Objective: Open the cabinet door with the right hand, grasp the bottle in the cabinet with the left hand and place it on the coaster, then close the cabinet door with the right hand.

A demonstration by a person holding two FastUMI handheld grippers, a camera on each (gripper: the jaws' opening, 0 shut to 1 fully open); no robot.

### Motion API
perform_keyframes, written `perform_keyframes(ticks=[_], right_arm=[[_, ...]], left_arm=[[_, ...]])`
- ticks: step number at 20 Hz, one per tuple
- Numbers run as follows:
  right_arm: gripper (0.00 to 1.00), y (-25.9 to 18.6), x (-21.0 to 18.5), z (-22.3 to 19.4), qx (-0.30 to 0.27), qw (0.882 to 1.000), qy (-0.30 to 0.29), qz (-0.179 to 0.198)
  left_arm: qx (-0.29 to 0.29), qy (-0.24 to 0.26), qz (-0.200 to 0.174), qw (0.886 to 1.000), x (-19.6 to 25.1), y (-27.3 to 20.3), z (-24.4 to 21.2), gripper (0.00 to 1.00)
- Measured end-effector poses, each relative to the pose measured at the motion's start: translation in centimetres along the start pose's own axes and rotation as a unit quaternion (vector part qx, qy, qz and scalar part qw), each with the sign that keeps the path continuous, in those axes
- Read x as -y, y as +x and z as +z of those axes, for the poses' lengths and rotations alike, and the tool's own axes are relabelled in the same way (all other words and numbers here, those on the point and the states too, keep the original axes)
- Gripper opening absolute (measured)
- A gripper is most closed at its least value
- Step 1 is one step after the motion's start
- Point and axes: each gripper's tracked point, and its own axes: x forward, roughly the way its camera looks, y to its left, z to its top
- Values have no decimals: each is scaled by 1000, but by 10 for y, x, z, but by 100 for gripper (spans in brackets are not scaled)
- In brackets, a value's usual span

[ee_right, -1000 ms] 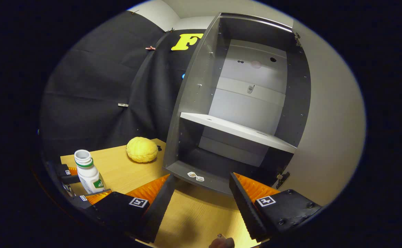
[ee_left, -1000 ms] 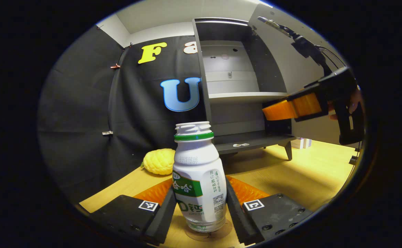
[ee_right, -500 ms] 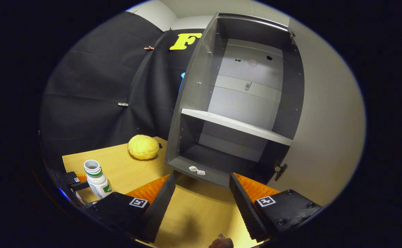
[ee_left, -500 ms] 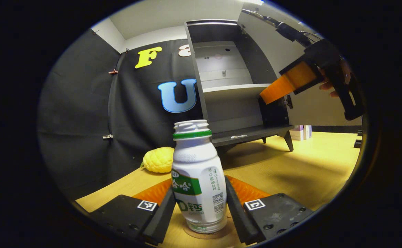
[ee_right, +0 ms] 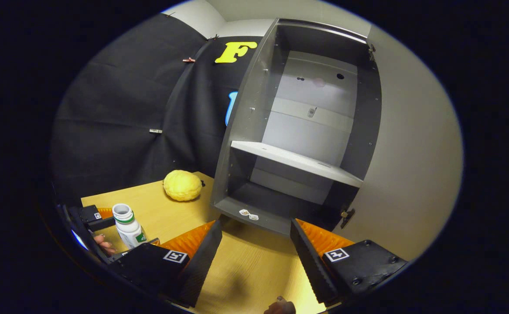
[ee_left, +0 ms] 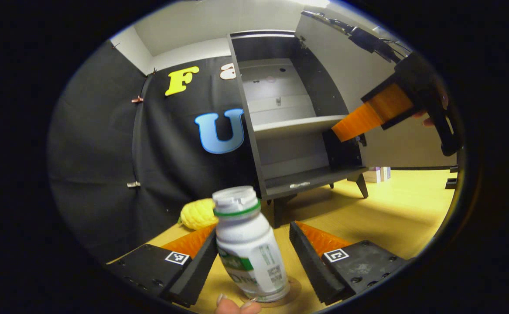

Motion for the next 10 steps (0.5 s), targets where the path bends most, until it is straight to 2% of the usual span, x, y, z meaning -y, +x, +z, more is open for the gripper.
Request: perform_keyframes(ticks=[4, 8, 10], right_arm=[[98, -27, 13, 52, 16, 1000, 20, -5], [98, -71, 28, 113, 55, 998, 42, -11], [98, -96, 35, 132, 61, 997, 43, -9]], left_arm=[[45, 6, -27, 999, -5, -5, 87, 95], [56, -30, -75, 995, 9, -21, 163, 99], [63, -31, -90, 994, 7, -31, 198, 95]])
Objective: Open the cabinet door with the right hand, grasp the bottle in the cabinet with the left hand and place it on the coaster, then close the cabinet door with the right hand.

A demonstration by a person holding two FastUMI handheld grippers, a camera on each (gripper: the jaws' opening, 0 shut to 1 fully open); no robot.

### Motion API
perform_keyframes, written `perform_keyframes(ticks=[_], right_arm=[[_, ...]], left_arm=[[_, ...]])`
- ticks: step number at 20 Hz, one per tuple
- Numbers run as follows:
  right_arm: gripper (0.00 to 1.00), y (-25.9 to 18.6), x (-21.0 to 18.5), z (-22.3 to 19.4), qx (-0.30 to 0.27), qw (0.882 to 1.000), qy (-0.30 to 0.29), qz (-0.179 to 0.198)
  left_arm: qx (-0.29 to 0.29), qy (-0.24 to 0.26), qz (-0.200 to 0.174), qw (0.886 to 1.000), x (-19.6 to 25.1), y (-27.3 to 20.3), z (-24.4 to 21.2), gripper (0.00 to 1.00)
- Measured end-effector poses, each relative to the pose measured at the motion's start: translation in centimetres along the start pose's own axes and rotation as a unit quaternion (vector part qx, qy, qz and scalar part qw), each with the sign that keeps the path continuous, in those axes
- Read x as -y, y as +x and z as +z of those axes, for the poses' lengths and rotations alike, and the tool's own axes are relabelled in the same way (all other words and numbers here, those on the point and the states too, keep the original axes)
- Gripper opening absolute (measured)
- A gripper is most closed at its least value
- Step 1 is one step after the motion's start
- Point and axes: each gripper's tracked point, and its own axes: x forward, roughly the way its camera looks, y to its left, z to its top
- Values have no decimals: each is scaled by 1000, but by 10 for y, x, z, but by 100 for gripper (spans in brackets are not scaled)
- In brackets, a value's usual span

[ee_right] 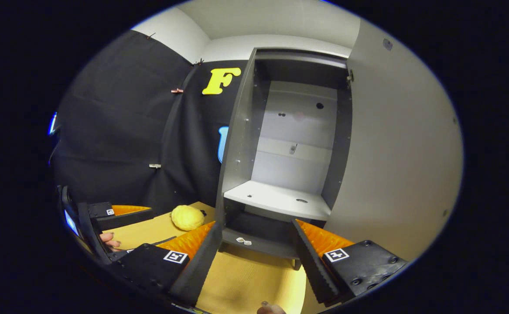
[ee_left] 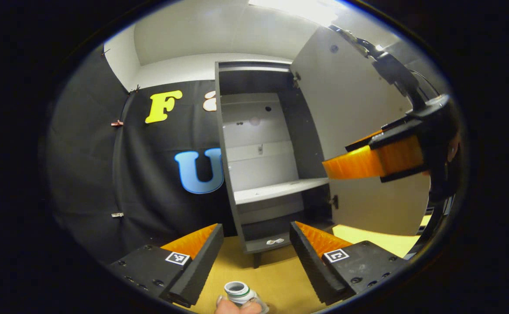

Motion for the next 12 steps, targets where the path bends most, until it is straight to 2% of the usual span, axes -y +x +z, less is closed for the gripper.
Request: perform_keyframes(ticks=[2, 3, 4, 5, 7, 8, 10, 12], right_arm=[[98, -28, -1, 22, 6, 1000, 20, 19], [98, -44, -7, 27, 1, 999, 39, 37], [96, -61, -7, 31, -7, 997, 61, 47], [96, -76, 1, 35, -14, 996, 79, 47], [98, -105, 29, 38, -17, 995, 100, 9], [98, -119, 47, 39, -16, 994, 106, -21], [100, -149, 76, 28, -27, 990, 115, -71], [98, -172, 100, 17, -42, 985, 119, -117]], left_arm=[[4, -2, -9, 1000, 1, -2, 26, 96], [2, -10, -15, 1000, 4, -2, 35, 99], [-6, -20, -22, 1000, 9, -3, 40, 92], [-15, -32, -32, 999, 15, -6, 45, 95], [-13, -35, -48, 998, 23, -6, 61, 100], [-11, -26, -50, 998, 24, -5, 69, 96], [-5, -29, -61, 998, 35, 5, 79, 100], [-10, -51, -101, 994, 59, 17, 81, 100]])
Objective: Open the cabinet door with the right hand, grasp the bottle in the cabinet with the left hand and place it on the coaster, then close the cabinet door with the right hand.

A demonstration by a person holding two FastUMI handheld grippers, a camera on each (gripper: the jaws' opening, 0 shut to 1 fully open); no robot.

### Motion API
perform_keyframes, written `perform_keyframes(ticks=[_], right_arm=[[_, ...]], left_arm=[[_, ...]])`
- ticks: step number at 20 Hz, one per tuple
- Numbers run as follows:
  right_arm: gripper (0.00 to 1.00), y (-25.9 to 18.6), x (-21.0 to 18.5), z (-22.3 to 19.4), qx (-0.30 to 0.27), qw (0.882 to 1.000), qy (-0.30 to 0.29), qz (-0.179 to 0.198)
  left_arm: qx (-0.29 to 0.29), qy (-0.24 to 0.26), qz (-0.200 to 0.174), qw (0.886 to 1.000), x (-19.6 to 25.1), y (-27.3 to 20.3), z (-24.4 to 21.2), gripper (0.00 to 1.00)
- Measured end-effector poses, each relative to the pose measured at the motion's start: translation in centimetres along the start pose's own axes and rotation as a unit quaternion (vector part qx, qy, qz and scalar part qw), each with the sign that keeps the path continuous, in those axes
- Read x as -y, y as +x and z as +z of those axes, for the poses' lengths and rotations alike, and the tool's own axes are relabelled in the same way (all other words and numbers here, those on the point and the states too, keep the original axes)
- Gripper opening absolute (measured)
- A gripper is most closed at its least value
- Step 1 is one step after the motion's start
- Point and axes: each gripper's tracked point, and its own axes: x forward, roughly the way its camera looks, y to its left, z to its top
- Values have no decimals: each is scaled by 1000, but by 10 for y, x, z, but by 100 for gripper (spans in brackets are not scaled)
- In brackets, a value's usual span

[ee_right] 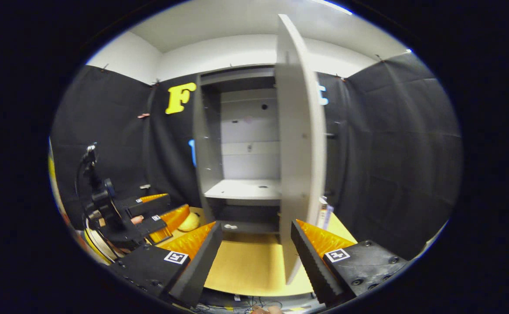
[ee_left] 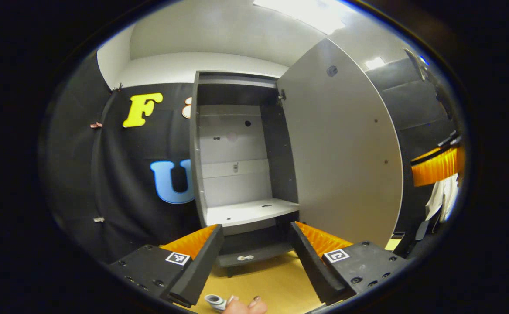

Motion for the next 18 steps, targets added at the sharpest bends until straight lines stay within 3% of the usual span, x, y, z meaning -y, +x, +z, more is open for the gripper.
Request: perform_keyframes(ticks=[2, 4, 6, 7, 8, 12, 18], right_arm=[[98, -9, 27, 10, 14, 999, -5, -40], [98, -12, 53, 22, 32, 997, -7, -71], [98, -9, 76, 35, 47, 995, -4, -87], [98, -3, 85, 42, 56, 994, -2, -89], [94, 4, 93, 49, 62, 994, 2, -85], [97, 32, 110, 65, 81, 995, 14, -53], [96, 61, 107, 80, 98, 995, -6, 10]], left_arm=[[0, -8, -36, 999, 18, 10, 7, 96], [5, -4, -50, 999, 28, 16, 15, 99], [9, -3, -57, 998, 39, 21, 21, 96], [9, -2, -62, 998, 45, 22, 24, 99], [11, -1, -63, 998, 49, 21, 26, 99], [12, -8, -53, 998, 54, 20, 32, 99], [9, -25, 9, 1000, 36, 33, 28, 95]])
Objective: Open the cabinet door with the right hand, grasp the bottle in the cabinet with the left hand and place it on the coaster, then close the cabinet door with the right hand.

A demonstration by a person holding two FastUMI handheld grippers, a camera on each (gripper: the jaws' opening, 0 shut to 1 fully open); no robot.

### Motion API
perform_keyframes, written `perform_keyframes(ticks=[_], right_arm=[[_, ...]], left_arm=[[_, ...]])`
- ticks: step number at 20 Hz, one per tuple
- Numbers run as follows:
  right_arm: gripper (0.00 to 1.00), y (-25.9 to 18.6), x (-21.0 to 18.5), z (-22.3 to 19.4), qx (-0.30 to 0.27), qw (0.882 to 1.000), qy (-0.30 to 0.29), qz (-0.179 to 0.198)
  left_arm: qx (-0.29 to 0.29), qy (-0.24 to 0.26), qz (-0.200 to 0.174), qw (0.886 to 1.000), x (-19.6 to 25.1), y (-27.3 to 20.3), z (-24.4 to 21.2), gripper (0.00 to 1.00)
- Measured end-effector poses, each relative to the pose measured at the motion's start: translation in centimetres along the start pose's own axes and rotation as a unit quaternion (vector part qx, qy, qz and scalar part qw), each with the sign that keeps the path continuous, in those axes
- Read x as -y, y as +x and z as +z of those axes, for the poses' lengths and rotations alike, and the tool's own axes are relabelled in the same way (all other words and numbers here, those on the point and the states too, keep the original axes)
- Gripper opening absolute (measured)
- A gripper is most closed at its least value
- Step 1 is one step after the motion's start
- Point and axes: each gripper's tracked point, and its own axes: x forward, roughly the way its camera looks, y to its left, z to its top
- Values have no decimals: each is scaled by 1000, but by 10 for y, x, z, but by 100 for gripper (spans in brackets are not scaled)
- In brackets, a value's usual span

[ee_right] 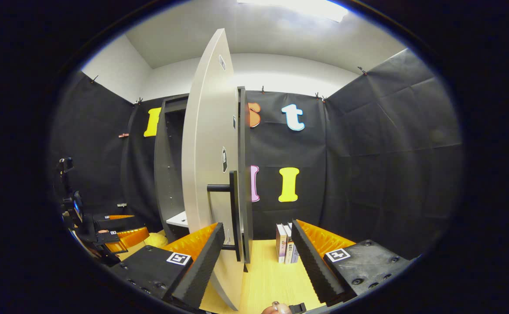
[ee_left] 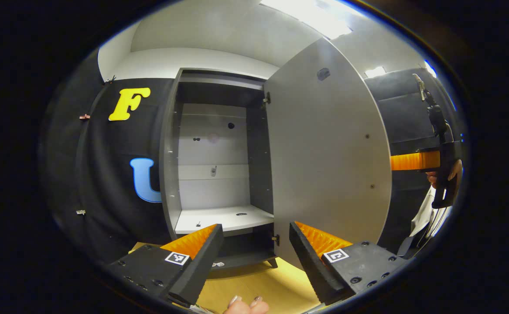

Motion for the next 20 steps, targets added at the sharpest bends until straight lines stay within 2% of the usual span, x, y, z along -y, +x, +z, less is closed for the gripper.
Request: perform_keyframes(ticks=[3, 8, 9, 14, 17, 20], right_arm=[[97, 7, -17, -1, -12, 999, 18, 34], [97, 21, -89, -10, -25, 995, 29, 95], [97, 26, -104, -14, -26, 994, 33, 99], [97, 51, -173, -26, -25, 993, 57, 102], [98, 62, -216, -32, -30, 989, 82, 123], [98, 71, -240, -36, -34, 988, 75, 127]], left_arm=[[-1, -3, 18, 1000, -5, 6, -3, 96], [-17, -6, 16, 1000, -25, 10, -13, 99], [-19, -4, 15, 1000, -34, 8, -13, 96], [-27, 16, 14, 999, -95, -2, -13, 96], [-25, 22, 19, 999, -133, -7, -10, 96], [-23, 20, 24, 999, -161, -11, -8, 96]])
